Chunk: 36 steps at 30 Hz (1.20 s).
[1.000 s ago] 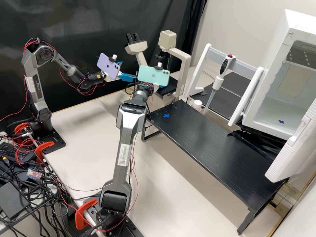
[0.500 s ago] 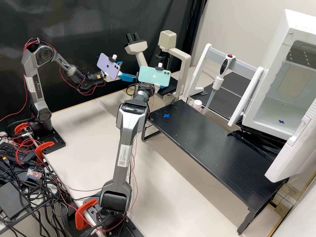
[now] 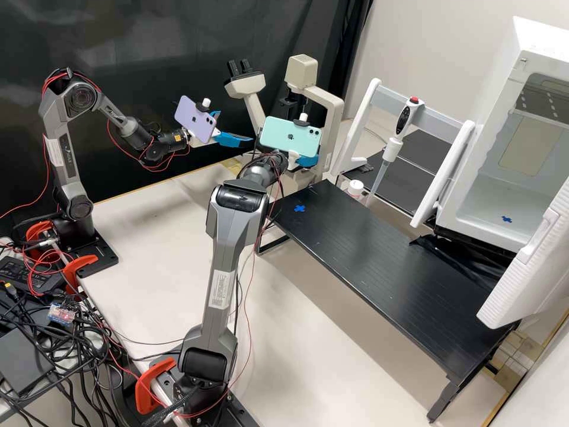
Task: Move the petri dish to the bench
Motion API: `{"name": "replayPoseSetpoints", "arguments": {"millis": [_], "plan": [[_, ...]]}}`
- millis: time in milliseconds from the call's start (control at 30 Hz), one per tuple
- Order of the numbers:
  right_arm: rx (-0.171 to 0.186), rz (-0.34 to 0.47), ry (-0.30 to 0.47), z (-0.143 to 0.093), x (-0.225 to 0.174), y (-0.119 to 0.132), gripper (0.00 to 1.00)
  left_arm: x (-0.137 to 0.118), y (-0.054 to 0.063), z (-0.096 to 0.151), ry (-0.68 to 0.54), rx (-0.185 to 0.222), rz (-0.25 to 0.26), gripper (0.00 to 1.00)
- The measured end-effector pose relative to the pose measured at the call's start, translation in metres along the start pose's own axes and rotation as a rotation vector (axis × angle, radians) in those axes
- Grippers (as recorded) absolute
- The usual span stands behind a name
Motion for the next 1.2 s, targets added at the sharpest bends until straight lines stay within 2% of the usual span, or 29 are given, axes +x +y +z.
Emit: {"name": "replayPoseSetpoints", "arguments": {"millis": [300, 367, 533, 567, 667, 800, 867, 900, 1067, 1200], "plan": [[-0.004, 0.002, 0.004, 0.005, -0.016, 0.0, 0.0, 0.0, 0.0, 0.0, 0.0, 0.0, 0.0, 1.0], [-0.016, 0.022, 0.01, 0.005, -0.025, 0.0, 0.0, 0.0, 0.0, 0.0, 0.0, 0.0, 0.0, 1.0], [-0.015, 0.061, 0.008, 0.007, -0.043, 0.001, 0.0, 0.0, 0.0, 0.0, 0.0, 0.0, 0.0, 1.0], [-0.023, 0.075, 0.014, 0.007, -0.049, 0.003, 0.0, 0.0, 0.0, 0.0, 0.0, 0.0, 0.0, 1.0], [-0.055, 0.104, 0.012, 0.014, -0.068, 0.003, 0.0, 0.0, 0.0, 0.0, 0.0, 0.0, 0.0, 1.0], [-0.04, 0.153, 0.022, 0.019, -0.092, 0.006, 0.0, 0.0, 0.0, 0.0, 0.0, 0.0, 0.0, 1.0], [-0.051, 0.172, 0.024, 0.024, -0.105, 0.004, 0.0, 0.0, 0.0, 0.0, 0.0, 0.0, 0.0, 1.0], [-0.056, 0.173, 0.022, 0.028, -0.114, 0.001, 0.0, 0.0, 0.0, 0.0, 0.0, 0.0, 0.0, 1.0], [-0.037, 0.181, 0.008, 0.043, -0.139, -0.006, 0.0, 0.0, 0.0, 0.0, 0.0, 0.0, 0.0, 1.0], [-0.051, 0.183, -0.004, 0.056, -0.159, -0.015, 0.0, 0.0, 0.0, 0.0, 0.0, 0.0, 0.0, 1.0]]}}
